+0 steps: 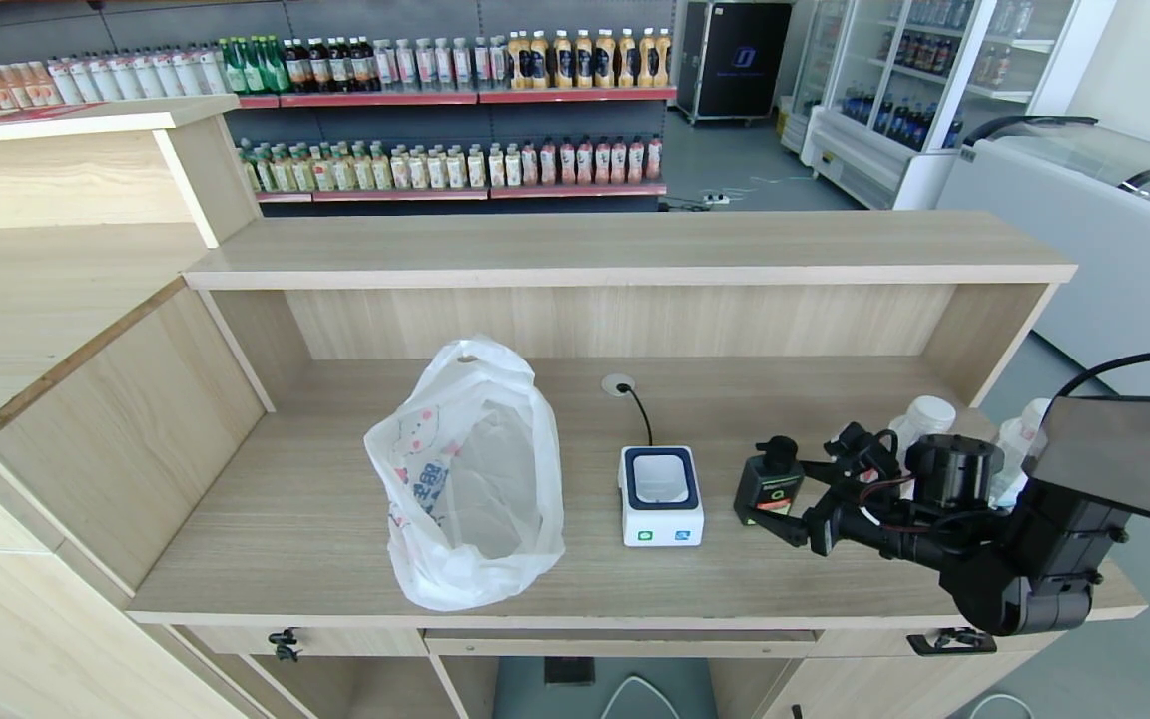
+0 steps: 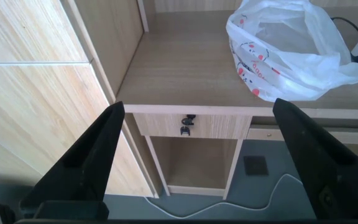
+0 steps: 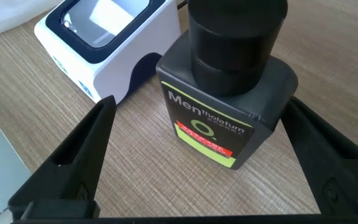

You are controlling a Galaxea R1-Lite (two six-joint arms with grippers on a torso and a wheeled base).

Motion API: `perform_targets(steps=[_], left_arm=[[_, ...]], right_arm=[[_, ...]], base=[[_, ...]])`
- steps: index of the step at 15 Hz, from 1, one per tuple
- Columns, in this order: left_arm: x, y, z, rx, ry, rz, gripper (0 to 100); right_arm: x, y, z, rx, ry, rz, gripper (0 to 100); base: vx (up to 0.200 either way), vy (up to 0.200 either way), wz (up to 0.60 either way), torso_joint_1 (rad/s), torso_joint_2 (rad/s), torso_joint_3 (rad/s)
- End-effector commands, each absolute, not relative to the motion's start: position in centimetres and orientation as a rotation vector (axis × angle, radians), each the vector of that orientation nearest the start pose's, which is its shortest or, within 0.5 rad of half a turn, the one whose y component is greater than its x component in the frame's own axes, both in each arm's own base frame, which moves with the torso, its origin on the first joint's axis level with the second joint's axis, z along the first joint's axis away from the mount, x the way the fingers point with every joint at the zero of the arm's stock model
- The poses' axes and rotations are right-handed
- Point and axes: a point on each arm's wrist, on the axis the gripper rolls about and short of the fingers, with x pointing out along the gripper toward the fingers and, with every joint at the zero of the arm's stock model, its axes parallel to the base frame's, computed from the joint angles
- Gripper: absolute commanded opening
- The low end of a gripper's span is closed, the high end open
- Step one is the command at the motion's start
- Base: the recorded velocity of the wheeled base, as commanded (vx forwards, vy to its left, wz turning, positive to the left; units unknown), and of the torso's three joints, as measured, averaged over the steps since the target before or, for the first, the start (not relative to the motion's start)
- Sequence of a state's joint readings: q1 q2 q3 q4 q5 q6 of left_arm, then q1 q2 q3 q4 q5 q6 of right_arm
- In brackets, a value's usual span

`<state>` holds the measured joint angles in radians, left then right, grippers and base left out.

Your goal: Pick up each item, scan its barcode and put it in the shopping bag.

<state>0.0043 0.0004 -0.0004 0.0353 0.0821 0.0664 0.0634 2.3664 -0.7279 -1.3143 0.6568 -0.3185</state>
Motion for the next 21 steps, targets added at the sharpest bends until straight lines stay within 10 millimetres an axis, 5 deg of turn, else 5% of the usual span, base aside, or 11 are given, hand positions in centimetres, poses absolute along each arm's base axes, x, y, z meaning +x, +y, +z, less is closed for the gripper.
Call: perform_targets(steps=[1,13,14,21], left_arm=[[-2.3,0.2,7.2,0.067,0.038,0.086,100],[-2.3,0.2,7.2,0.067,0.038,0.086,100],[-2.3,0.2,7.2,0.067,0.038,0.086,100],[-2.3,0.2,7.2,0.067,0.038,0.086,100]], right_arm=[[37.0,3.9,-0.6,-0.203,0.209,0.763,100],[37.3,4.1,-1.7,-0.193,0.205,0.785,100],[37.4,4.1,-1.7,-0.188,0.200,0.795,0],[37.6,4.2,-1.0,-0.196,0.163,0.790,0]], base=[[0.000,0.000,0.00,0.000,0.00,0.000],[0.000,0.000,0.00,0.000,0.00,0.000],[0.000,0.000,0.00,0.000,0.00,0.000],[0.000,0.000,0.00,0.000,0.00,0.000]])
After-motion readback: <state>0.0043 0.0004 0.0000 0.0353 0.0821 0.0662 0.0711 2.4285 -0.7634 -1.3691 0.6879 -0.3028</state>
